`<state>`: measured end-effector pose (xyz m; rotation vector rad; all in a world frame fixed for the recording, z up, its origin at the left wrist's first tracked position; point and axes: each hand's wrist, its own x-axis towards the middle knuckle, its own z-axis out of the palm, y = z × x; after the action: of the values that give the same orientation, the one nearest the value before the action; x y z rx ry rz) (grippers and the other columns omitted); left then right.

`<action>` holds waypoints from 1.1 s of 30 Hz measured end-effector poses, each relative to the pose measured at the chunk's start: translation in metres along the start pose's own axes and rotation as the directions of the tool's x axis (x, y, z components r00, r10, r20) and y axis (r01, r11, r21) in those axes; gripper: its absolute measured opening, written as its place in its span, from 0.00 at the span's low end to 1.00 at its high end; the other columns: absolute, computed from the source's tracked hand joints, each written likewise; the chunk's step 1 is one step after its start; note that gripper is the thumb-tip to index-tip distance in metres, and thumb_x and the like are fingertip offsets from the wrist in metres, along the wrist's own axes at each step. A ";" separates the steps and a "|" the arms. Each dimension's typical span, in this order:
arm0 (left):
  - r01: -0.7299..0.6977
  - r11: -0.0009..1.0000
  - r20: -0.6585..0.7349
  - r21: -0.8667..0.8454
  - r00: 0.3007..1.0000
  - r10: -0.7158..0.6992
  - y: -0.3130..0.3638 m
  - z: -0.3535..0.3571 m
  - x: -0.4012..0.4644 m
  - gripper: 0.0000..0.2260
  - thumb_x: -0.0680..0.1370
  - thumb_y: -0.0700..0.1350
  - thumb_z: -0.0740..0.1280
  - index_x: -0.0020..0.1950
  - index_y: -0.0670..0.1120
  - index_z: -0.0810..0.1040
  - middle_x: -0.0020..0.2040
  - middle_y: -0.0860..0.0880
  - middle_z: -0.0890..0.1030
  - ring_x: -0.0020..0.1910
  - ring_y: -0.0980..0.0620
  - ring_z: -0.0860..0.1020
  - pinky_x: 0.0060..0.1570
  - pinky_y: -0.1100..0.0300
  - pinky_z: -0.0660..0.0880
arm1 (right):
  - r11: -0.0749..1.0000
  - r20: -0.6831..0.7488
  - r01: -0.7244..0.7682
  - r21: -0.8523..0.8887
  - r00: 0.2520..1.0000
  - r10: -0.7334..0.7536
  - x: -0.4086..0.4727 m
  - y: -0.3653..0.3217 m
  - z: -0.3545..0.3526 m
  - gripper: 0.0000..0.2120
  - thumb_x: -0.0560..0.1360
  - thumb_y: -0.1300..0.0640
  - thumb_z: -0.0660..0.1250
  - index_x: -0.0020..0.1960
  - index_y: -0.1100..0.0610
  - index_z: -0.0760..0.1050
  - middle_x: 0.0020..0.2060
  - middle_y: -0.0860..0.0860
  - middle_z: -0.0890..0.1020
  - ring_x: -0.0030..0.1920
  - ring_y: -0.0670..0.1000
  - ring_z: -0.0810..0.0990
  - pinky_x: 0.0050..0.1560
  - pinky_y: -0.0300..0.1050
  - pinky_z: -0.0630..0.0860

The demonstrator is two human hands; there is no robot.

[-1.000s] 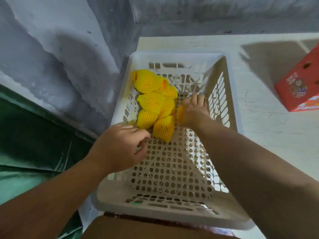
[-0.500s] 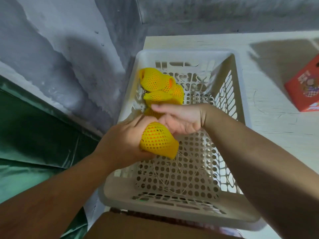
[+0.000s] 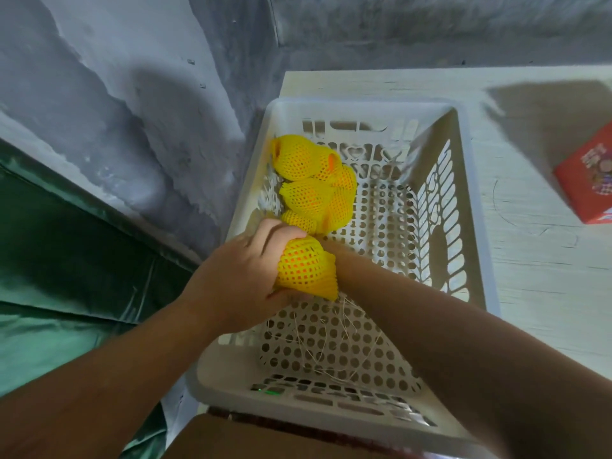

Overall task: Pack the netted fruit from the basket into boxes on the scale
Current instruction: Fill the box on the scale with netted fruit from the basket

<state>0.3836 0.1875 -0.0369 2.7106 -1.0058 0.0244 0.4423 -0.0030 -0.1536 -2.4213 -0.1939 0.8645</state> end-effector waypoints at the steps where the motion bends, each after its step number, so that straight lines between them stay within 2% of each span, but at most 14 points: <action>1: 0.003 1.000 0.018 0.008 1.000 -0.003 0.000 0.000 0.000 0.35 0.75 0.69 0.66 0.75 0.49 0.69 0.68 0.47 0.73 0.49 0.46 0.80 0.42 0.52 0.78 | 0.999 0.024 -0.027 -0.034 0.999 0.027 -0.004 -0.003 -0.002 0.23 0.86 0.56 0.60 0.80 0.58 0.63 0.79 0.60 0.65 0.77 0.61 0.65 0.76 0.56 0.62; 5: 0.028 1.000 0.065 -0.003 0.998 -0.027 -0.002 -0.001 0.000 0.37 0.75 0.72 0.66 0.76 0.51 0.68 0.68 0.49 0.73 0.49 0.47 0.80 0.42 0.49 0.80 | 0.971 0.067 -0.169 -0.166 0.981 0.182 -0.007 -0.009 -0.008 0.23 0.88 0.61 0.53 0.80 0.67 0.56 0.81 0.64 0.59 0.80 0.61 0.59 0.77 0.50 0.53; 6: 0.030 1.000 0.066 -0.006 0.997 -0.030 -0.001 -0.001 0.001 0.37 0.75 0.72 0.66 0.76 0.51 0.68 0.68 0.49 0.73 0.48 0.48 0.80 0.41 0.49 0.80 | 0.957 0.105 -0.141 -0.255 0.979 0.172 -0.007 -0.011 -0.010 0.23 0.88 0.62 0.50 0.80 0.68 0.53 0.81 0.65 0.57 0.81 0.62 0.58 0.79 0.50 0.52; 9: 0.032 0.999 0.069 0.000 0.997 -0.032 0.000 -0.002 0.001 0.37 0.74 0.71 0.68 0.76 0.52 0.68 0.68 0.50 0.73 0.47 0.48 0.80 0.40 0.49 0.79 | 0.968 0.118 -0.053 -0.247 0.989 0.084 -0.014 -0.018 -0.024 0.23 0.87 0.53 0.57 0.80 0.60 0.64 0.78 0.62 0.67 0.76 0.62 0.68 0.76 0.57 0.65; 12: 0.042 0.999 0.079 0.024 0.996 -0.044 0.000 -0.003 0.001 0.37 0.73 0.72 0.69 0.75 0.53 0.67 0.68 0.51 0.72 0.47 0.49 0.79 0.40 0.52 0.78 | 0.970 0.123 -0.075 -0.232 0.987 0.105 -0.023 -0.021 -0.059 0.25 0.82 0.45 0.67 0.75 0.55 0.72 0.71 0.56 0.76 0.66 0.59 0.78 0.60 0.53 0.77; 15: 0.044 0.998 0.081 0.038 0.996 -0.047 0.001 -0.002 0.002 0.37 0.73 0.72 0.69 0.75 0.54 0.66 0.68 0.51 0.72 0.48 0.48 0.80 0.40 0.50 0.79 | 0.978 -0.076 -0.196 -0.065 0.979 0.191 -0.031 -0.004 -0.100 0.46 0.75 0.43 0.74 0.83 0.53 0.51 0.72 0.58 0.74 0.64 0.60 0.77 0.51 0.52 0.74; 17: 0.043 0.998 0.079 0.045 0.996 -0.047 0.001 -0.002 0.002 0.37 0.73 0.72 0.69 0.75 0.54 0.66 0.68 0.51 0.72 0.47 0.47 0.80 0.40 0.49 0.80 | 0.969 -0.152 -0.247 -0.016 0.958 0.242 -0.034 0.002 -0.110 0.52 0.75 0.47 0.75 0.83 0.47 0.40 0.73 0.60 0.73 0.63 0.62 0.77 0.50 0.53 0.74; 18: 0.046 0.998 0.078 0.045 0.996 -0.049 0.001 -0.002 0.002 0.37 0.73 0.73 0.69 0.75 0.54 0.66 0.68 0.51 0.72 0.47 0.47 0.80 0.40 0.49 0.80 | 0.962 -0.163 -0.266 -0.063 0.954 0.253 -0.032 0.002 -0.108 0.51 0.76 0.49 0.75 0.84 0.46 0.41 0.71 0.60 0.74 0.64 0.63 0.78 0.52 0.54 0.76; 21: 0.049 0.997 0.080 0.051 0.995 -0.053 0.001 -0.003 0.002 0.37 0.73 0.73 0.68 0.74 0.54 0.67 0.68 0.51 0.73 0.46 0.47 0.80 0.39 0.49 0.80 | 0.950 -0.185 -0.277 -0.142 0.951 0.250 -0.021 -0.003 -0.088 0.38 0.76 0.52 0.73 0.79 0.50 0.56 0.56 0.57 0.78 0.57 0.64 0.79 0.56 0.61 0.80; 23: 0.048 0.997 0.078 0.054 0.996 -0.052 0.002 -0.003 0.002 0.36 0.73 0.73 0.68 0.74 0.54 0.67 0.68 0.51 0.73 0.46 0.47 0.80 0.38 0.50 0.79 | 0.954 -0.205 -0.287 -0.088 0.942 0.264 -0.015 -0.002 -0.072 0.37 0.74 0.51 0.75 0.75 0.50 0.56 0.60 0.57 0.76 0.60 0.65 0.78 0.55 0.63 0.80; 25: 0.046 0.997 0.076 0.056 0.996 -0.051 0.002 -0.003 0.002 0.36 0.73 0.73 0.67 0.74 0.54 0.67 0.68 0.50 0.73 0.45 0.47 0.80 0.38 0.51 0.79 | 0.951 -0.201 -0.302 -0.061 0.937 0.285 -0.012 0.005 -0.058 0.46 0.73 0.48 0.77 0.76 0.48 0.48 0.62 0.57 0.74 0.61 0.64 0.78 0.55 0.62 0.80; 28: 0.044 0.997 0.068 0.056 0.997 -0.048 0.002 -0.003 0.003 0.36 0.73 0.74 0.66 0.74 0.53 0.67 0.67 0.50 0.73 0.46 0.48 0.80 0.39 0.51 0.79 | 0.950 -0.216 -0.304 -0.067 0.934 0.284 -0.009 0.017 -0.048 0.59 0.74 0.47 0.77 0.80 0.40 0.29 0.56 0.55 0.77 0.55 0.61 0.81 0.53 0.59 0.81; 31: 0.052 0.998 0.067 0.047 0.996 -0.055 0.002 -0.003 0.002 0.37 0.74 0.74 0.65 0.74 0.53 0.68 0.67 0.51 0.73 0.48 0.49 0.80 0.40 0.50 0.80 | 0.968 -0.283 -0.247 -0.040 0.932 0.226 -0.003 0.020 -0.052 0.45 0.75 0.49 0.74 0.78 0.40 0.46 0.66 0.56 0.71 0.62 0.66 0.77 0.55 0.63 0.79; 33: 0.043 0.998 0.063 0.045 0.997 -0.046 0.002 -0.002 0.002 0.36 0.74 0.74 0.66 0.74 0.53 0.68 0.67 0.51 0.73 0.48 0.49 0.79 0.41 0.50 0.79 | 0.958 -0.265 -0.259 -0.119 0.939 0.221 0.000 0.019 -0.048 0.44 0.74 0.46 0.74 0.77 0.42 0.46 0.71 0.56 0.66 0.66 0.67 0.75 0.57 0.64 0.78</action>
<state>0.3841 0.1853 -0.0338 2.7895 -0.9726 -0.0493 0.4713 -0.0411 -0.1331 -2.7106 0.1412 0.6566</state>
